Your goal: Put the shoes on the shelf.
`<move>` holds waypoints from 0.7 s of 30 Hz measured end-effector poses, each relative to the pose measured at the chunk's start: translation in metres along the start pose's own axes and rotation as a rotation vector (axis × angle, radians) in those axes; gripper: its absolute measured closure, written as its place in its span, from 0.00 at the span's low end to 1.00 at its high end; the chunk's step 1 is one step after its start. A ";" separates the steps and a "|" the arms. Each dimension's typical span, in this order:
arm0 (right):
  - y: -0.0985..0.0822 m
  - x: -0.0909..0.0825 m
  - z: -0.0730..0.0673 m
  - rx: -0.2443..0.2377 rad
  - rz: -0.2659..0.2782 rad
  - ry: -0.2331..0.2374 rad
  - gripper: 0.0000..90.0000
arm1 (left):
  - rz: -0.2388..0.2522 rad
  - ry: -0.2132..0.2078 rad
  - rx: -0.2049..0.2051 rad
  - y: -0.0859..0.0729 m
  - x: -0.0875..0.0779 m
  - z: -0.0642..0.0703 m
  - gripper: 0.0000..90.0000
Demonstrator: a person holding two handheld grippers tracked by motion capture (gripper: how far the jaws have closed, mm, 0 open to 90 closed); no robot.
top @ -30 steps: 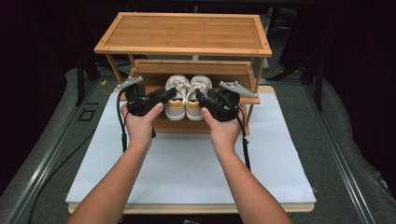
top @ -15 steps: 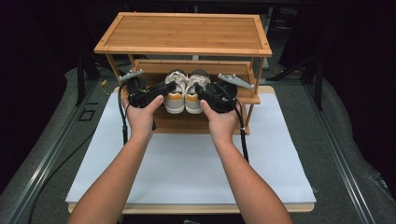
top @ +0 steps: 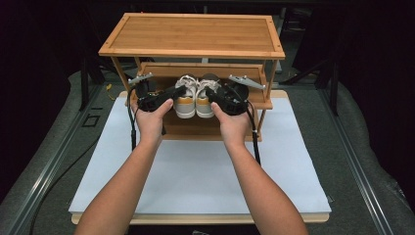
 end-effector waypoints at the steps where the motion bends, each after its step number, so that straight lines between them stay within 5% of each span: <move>1: 0.000 0.000 0.000 0.002 -0.001 -0.004 0.59 | 0.003 -0.002 0.000 0.000 0.001 0.000 0.57; 21: -0.002 0.017 0.012 0.039 -0.027 0.000 0.59 | -0.026 0.004 -0.032 0.002 0.017 -0.012 0.57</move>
Point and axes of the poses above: each handheld gripper's, and its own axes: x roughly forward along the jaws, y roughly out of its top, z roughly to its right, the point moved 4 cm from there along x, roughly forward along the jaws, and after that the axes turned 5 degrees about -x, right-handed, at the moved point
